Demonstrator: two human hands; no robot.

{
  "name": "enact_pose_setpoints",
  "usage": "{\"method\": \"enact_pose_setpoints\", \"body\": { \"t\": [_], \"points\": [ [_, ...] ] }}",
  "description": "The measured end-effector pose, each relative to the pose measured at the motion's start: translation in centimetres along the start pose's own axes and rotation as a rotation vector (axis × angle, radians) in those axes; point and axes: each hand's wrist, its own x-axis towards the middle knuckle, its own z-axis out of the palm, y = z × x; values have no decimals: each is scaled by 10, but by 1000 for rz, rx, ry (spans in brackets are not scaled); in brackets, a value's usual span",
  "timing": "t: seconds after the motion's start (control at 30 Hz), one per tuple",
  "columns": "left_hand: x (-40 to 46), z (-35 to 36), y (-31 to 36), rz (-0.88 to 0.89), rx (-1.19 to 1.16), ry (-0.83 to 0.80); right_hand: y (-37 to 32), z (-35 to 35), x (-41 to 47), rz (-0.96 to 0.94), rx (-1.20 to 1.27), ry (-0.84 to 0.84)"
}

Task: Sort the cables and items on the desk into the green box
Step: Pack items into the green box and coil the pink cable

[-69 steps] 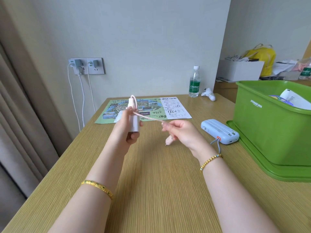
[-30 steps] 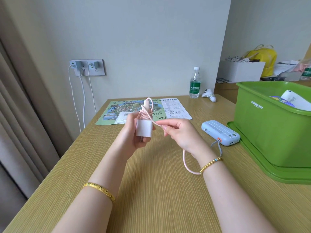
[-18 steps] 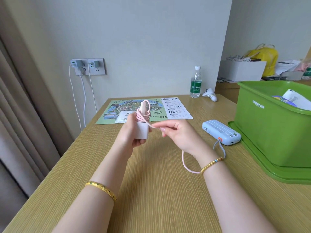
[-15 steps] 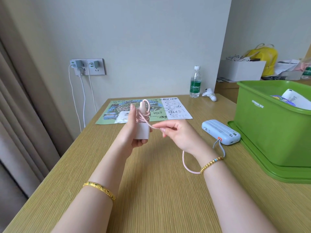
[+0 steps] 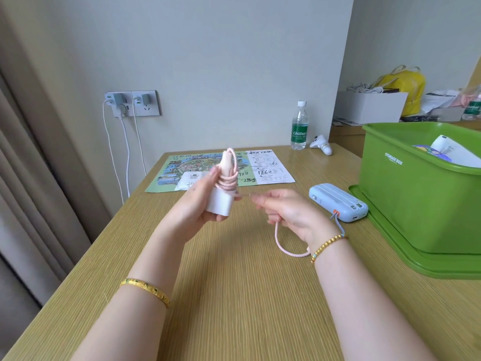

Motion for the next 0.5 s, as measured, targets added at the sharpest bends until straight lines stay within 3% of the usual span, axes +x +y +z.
{"method": "enact_pose_setpoints", "body": {
  "t": [0.17, 0.3, 0.4, 0.5],
  "points": [
    [-9, -7, 2, -25, 374, -337, 2, -7, 2, 80, 132, 21],
    [-12, 4, 5, -192, 661, -502, 2, -2, -1, 94, -33, 16],
    [-12, 14, 6, -218, 1055, -400, -1, 0, -3, 20, -227, 105],
    [-5, 18, -8, -178, 1465, -178, -5, 3, -4, -86, -221, 78]
  ]
}}
